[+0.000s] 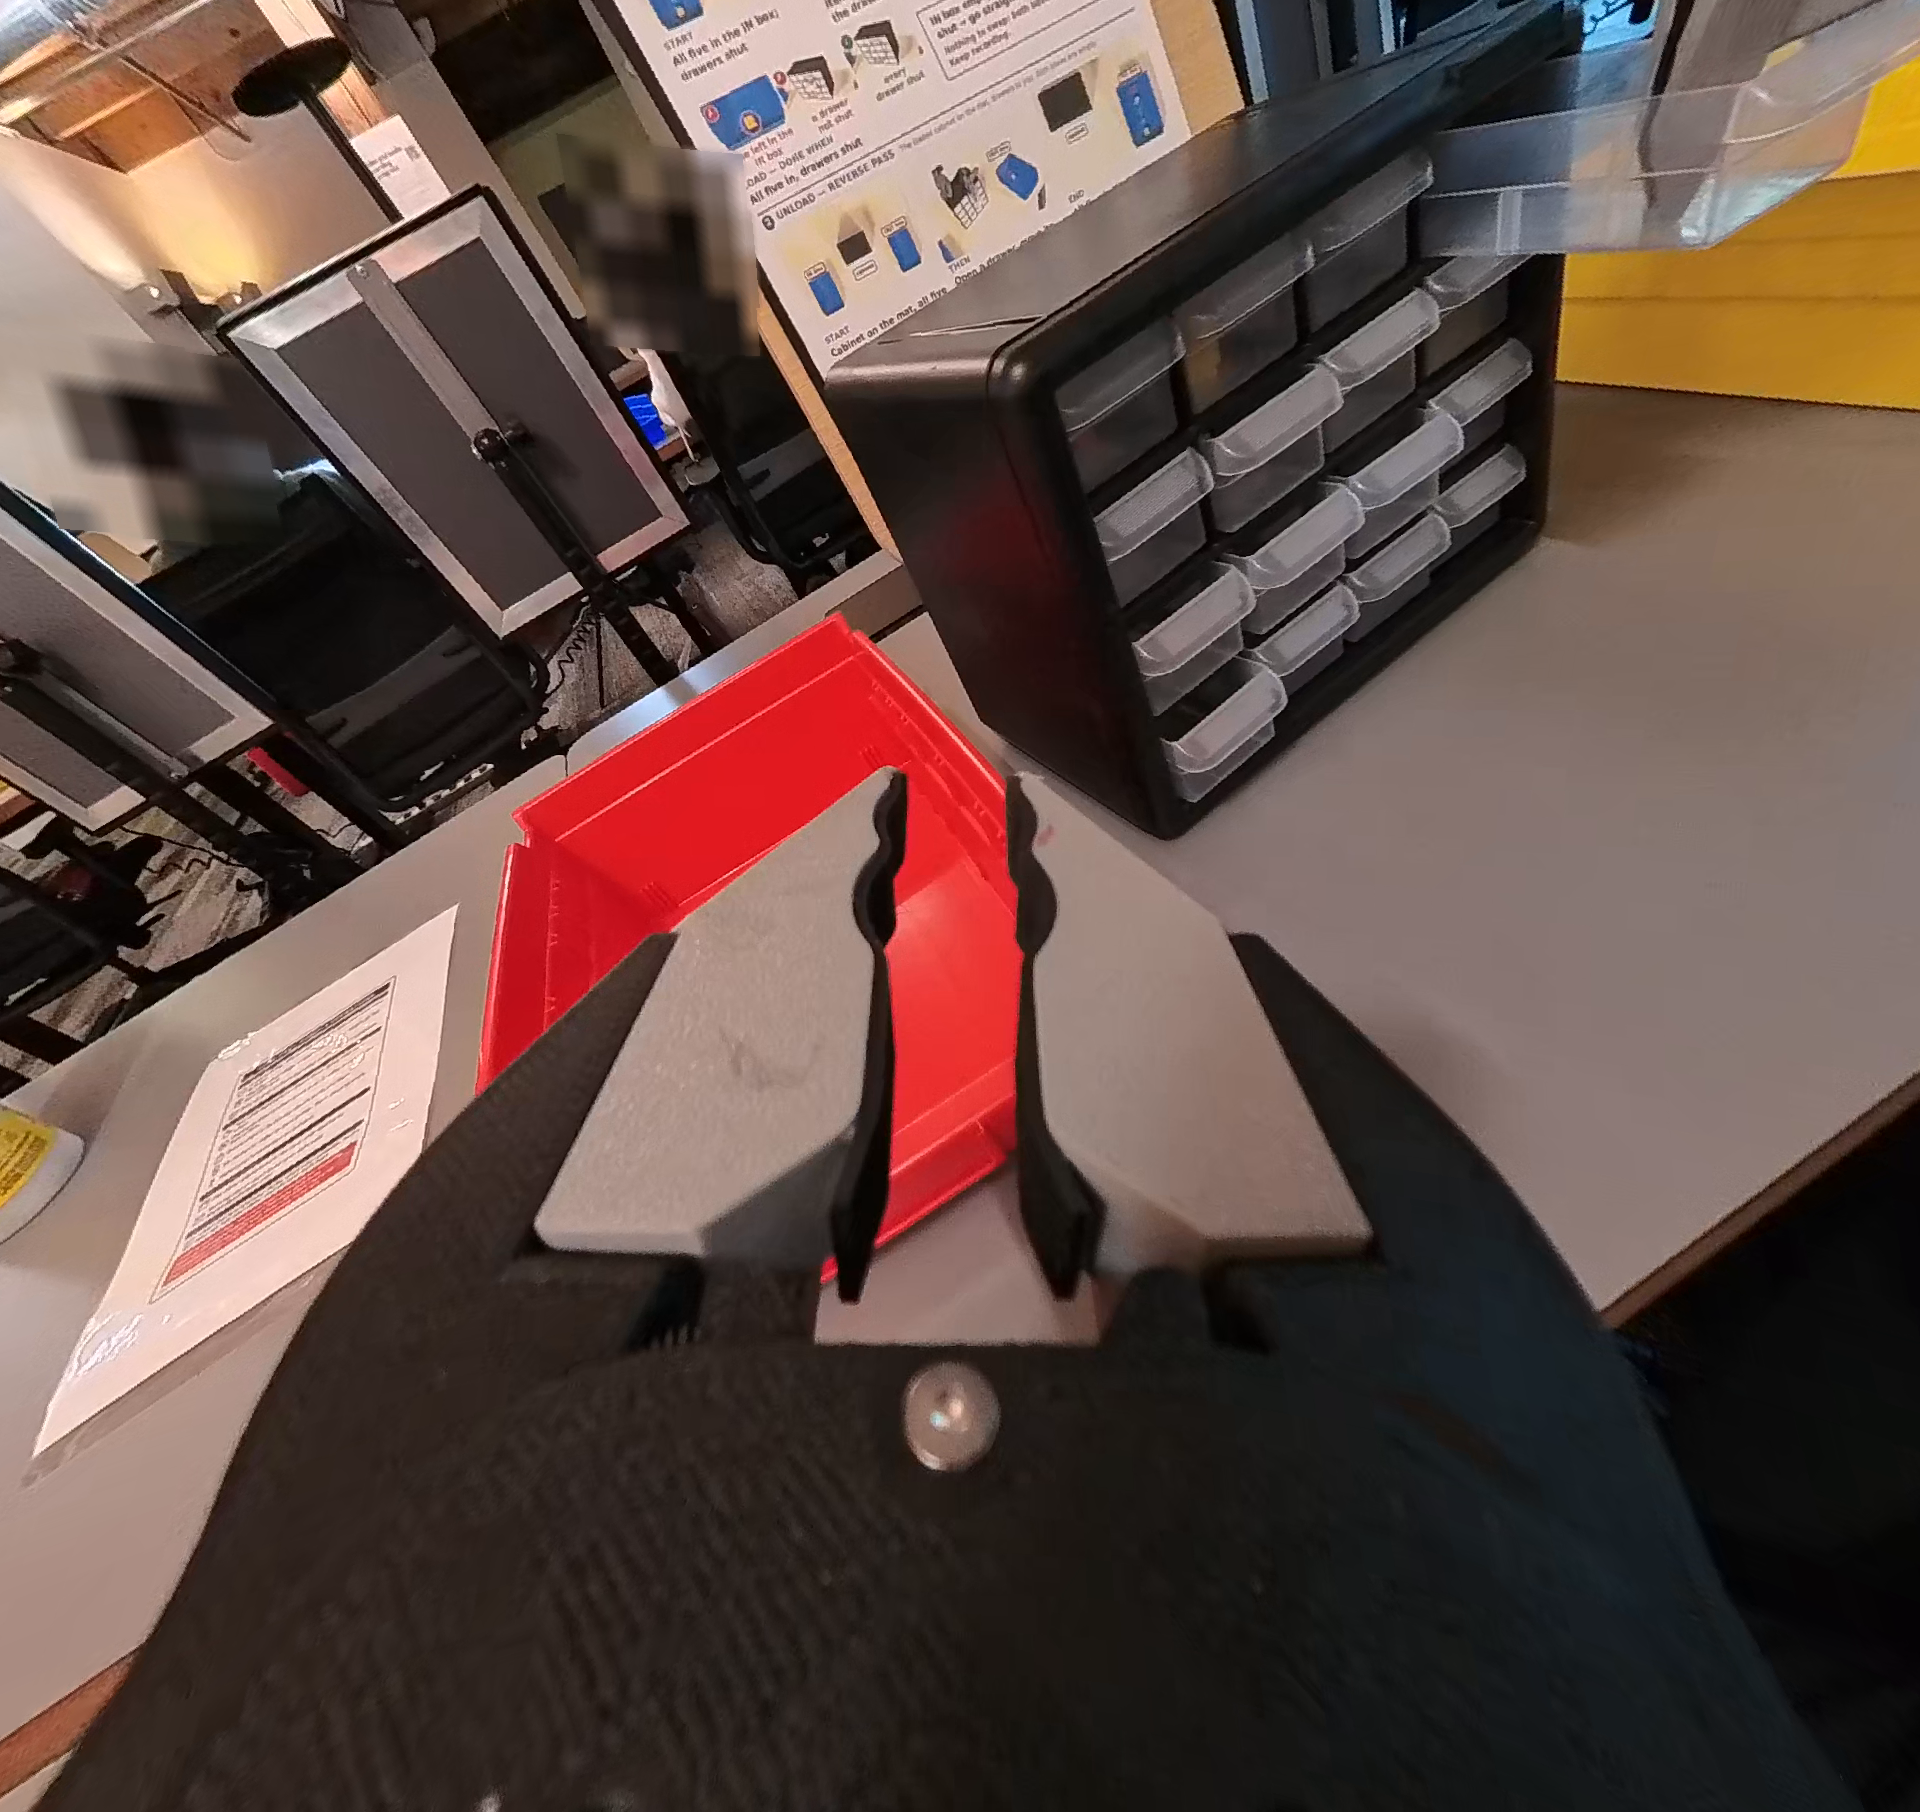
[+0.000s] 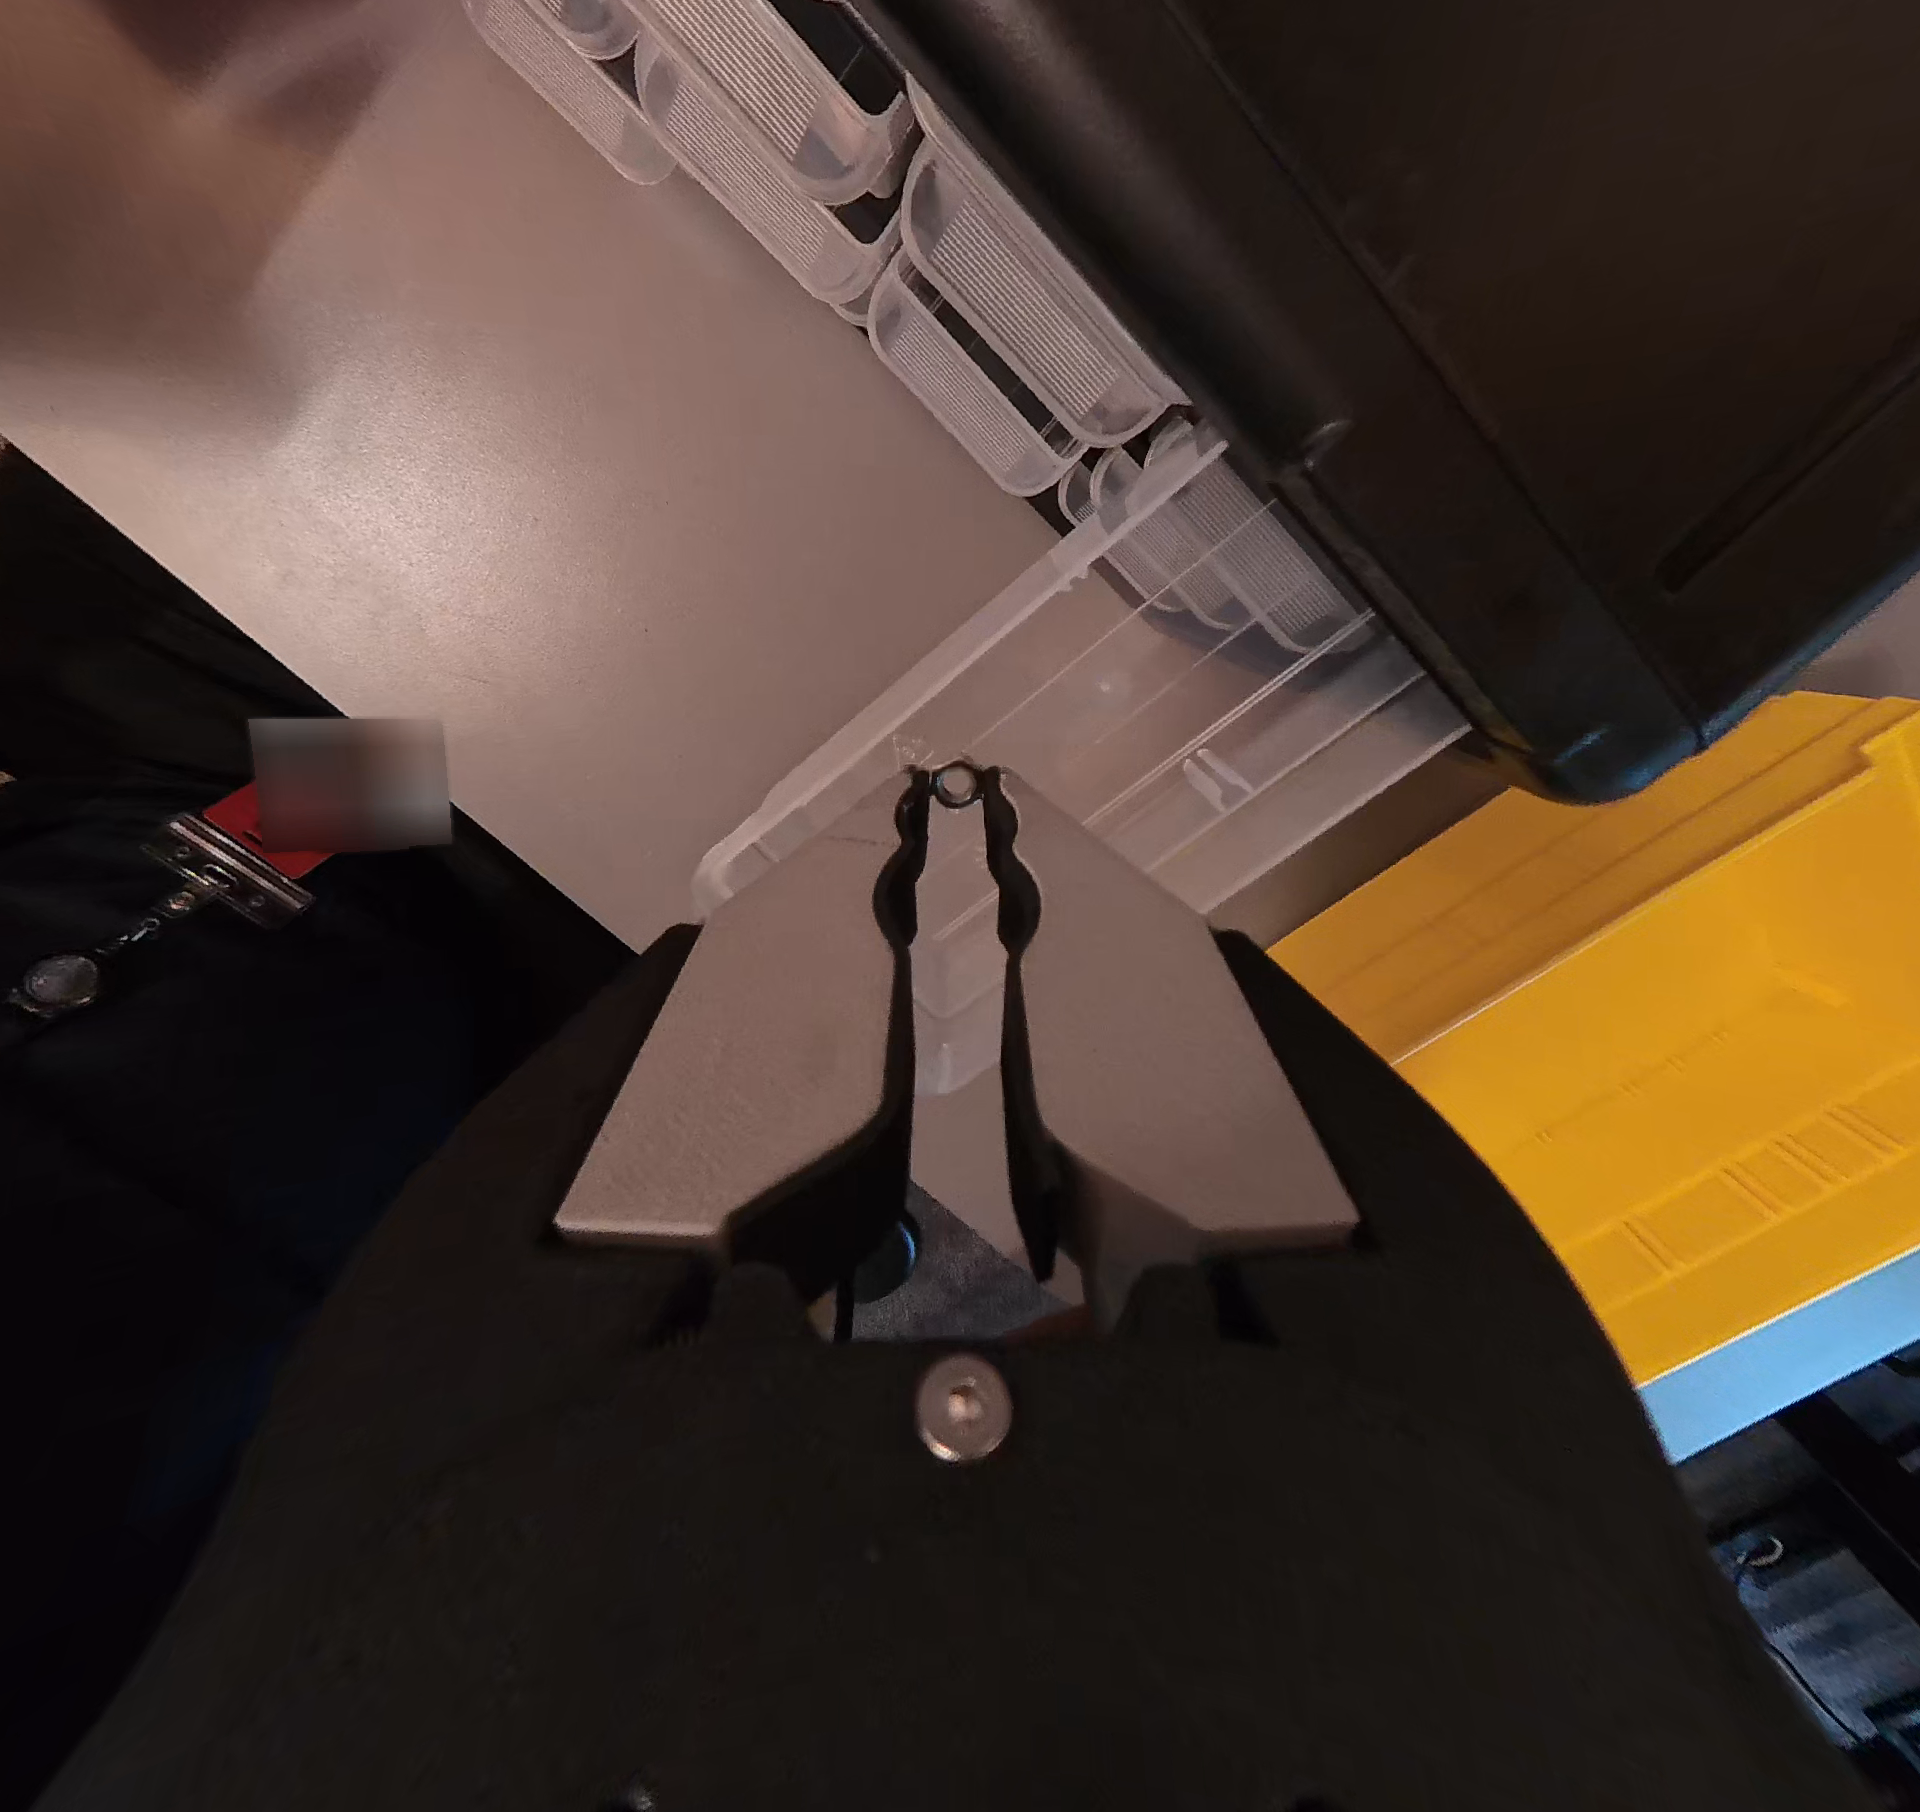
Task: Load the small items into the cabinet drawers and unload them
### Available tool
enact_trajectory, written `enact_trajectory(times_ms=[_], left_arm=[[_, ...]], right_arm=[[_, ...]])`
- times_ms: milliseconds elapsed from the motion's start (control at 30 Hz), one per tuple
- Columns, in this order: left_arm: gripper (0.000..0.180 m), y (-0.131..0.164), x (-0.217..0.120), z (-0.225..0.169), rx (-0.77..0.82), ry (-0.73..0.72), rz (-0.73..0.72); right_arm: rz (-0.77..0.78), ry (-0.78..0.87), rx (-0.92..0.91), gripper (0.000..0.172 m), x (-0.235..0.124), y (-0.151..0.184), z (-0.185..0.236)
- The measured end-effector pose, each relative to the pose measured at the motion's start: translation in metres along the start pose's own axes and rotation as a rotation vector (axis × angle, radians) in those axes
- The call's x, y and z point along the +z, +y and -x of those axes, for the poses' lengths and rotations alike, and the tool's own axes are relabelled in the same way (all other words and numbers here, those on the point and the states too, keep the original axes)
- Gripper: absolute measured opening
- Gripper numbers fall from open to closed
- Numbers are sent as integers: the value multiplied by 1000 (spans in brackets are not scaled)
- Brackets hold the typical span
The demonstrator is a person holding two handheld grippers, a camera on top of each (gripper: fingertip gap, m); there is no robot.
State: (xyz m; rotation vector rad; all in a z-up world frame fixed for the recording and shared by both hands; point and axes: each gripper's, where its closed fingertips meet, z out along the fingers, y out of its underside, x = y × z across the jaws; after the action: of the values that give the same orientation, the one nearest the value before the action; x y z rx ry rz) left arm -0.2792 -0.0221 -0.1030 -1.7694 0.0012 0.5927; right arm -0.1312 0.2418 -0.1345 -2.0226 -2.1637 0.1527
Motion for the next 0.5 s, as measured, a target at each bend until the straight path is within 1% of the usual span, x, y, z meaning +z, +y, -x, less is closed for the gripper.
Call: enact_trajectory(times_ms=[33,167,333,433,500], left_arm=[[16,0,0,0,1,0,-1],[16,0,0,0,0,-1,-1],[16,0,0,0,0,0,-1],[16,0,-1,0,2,1,-2],[16,0,-2,2,-2,-1,-6]], right_arm=[[-8,-1,1,7,-1,-1,0],[-46,-7,4,7,-8,-5,-1],[-118,-6,25,7,-27,-7,-8],[-232,-32,52,6,-53,-3,-16],[-319,-50,116,6,-71,6,-32]])
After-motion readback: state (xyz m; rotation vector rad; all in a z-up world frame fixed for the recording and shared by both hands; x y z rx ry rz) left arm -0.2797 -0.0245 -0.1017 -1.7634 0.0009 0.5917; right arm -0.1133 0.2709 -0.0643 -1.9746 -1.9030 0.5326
